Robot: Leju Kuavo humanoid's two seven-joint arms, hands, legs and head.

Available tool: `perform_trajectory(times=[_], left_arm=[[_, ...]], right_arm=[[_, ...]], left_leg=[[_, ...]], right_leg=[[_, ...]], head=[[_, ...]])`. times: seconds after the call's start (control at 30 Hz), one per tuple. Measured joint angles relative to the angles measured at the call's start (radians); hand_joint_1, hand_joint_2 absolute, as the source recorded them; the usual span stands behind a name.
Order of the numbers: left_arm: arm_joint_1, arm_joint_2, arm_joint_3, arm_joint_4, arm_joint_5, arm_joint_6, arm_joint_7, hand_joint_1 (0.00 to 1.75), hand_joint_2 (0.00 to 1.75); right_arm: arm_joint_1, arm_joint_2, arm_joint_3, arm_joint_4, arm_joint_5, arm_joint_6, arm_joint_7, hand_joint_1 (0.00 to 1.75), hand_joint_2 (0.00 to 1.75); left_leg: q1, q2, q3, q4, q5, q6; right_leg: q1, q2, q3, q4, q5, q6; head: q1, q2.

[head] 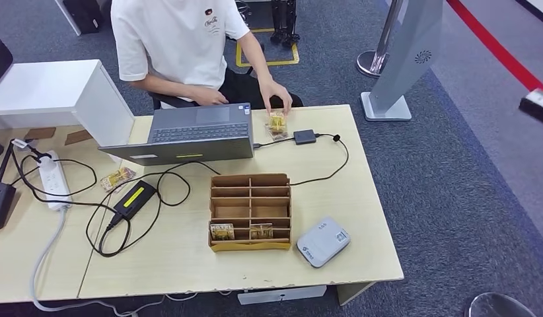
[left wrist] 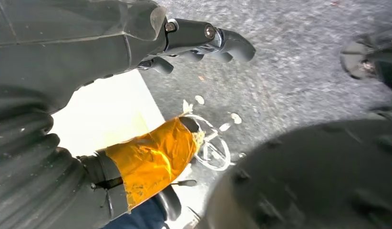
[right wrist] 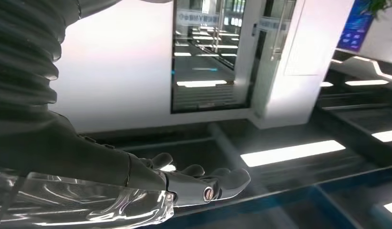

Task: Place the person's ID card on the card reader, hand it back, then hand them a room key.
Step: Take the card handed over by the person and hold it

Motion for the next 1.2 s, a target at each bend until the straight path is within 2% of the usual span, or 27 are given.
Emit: perform_trajectory(times=[0.1, 0.3, 0.37, 0.5, 0.67, 1.03, 1.13, 1.2], left_arm=[[0.002, 0.001, -0.001, 0.0, 0.0, -0.005, -0.001, 0.0, 1.75], [0.0, 0.001, -0.002, 0.0, 0.002, -0.008, -0.002, 0.0, 1.75], [0.0, -0.001, -0.002, 0.0, 0.01, -0.003, -0.002, 0.0, 1.75], [0.001, -0.005, -0.002, 0.0, 0.02, 0.004, 0.002, 0.0, 1.75], [0.0, -0.007, -0.004, 0.0, 0.027, 0.003, 0.001, 0.0, 1.75], [-0.001, -0.009, -0.023, 0.0, 0.027, 0.004, -0.031, 0.0, 1.75], [-0.001, -0.01, -0.034, 0.0, 0.006, 0.011, -0.074, 0.0, 1.75], [-0.002, -0.01, -0.052, 0.0, -0.03, 0.025, -0.149, 0.0, 1.75]], right_arm=[[-0.114, -0.001, 0.055, 0.13, 0.011, -0.03, 0.0, 0.0, 1.75], [-0.188, 0.004, 0.107, 0.246, -0.004, -0.047, -0.002, 0.0, 1.75], [-0.146, 0.0, 0.113, 0.202, -0.057, -0.022, 0.011, 0.0, 1.75], [-0.029, -0.01, 0.127, -0.009, -0.117, 0.089, 0.108, 0.0, 1.75], [-0.029, -0.002, 0.175, -0.058, -0.093, 0.015, 0.085, 0.0, 1.75], [0.041, 0.08, 0.251, -0.227, -0.066, 0.038, 0.158, 0.0, 1.75], [0.052, 0.108, 0.268, -0.267, -0.049, 0.056, 0.161, 0.0, 1.75], [0.066, 0.134, 0.284, -0.304, -0.038, 0.076, 0.172, 0.0, 1.75]], left_leg=[[0.001, -0.005, -0.001, 0.0, 0.0, 0.0], [0.001, -0.008, -0.002, 0.0, 0.0, -0.001], [0.001, -0.008, -0.002, 0.0, 0.0, 0.0], [0.0, -0.006, -0.003, -0.001, 0.0, 0.0], [0.0, -0.005, -0.003, -0.001, 0.0, 0.0], [0.0, -0.007, -0.003, -0.001, 0.0, -0.001], [0.0, -0.005, -0.003, -0.001, 0.0, -0.001], [0.0, -0.004, -0.003, -0.001, 0.0, -0.001]], right_leg=[[0.002, -0.006, 0.001, 0.0, 0.0, 0.0], [0.001, -0.008, 0.001, 0.0, -0.001, 0.0], [0.003, -0.008, 0.001, -0.001, -0.001, 0.0], [0.001, -0.007, -0.001, 0.0, -0.001, 0.0], [0.001, -0.007, -0.001, 0.001, -0.001, -0.001], [0.002, -0.007, -0.001, 0.001, -0.001, -0.001], [0.002, -0.006, -0.001, 0.001, -0.001, -0.001], [0.002, -0.005, -0.002, 0.001, -0.001, -0.001]], head=[[-0.001, 0.0], [-0.002, 0.0], [-0.002, 0.0], [-0.002, 0.0], [-0.002, 0.0], [-0.002, 0.0], [-0.002, 0.0], [-0.002, 0.0]])
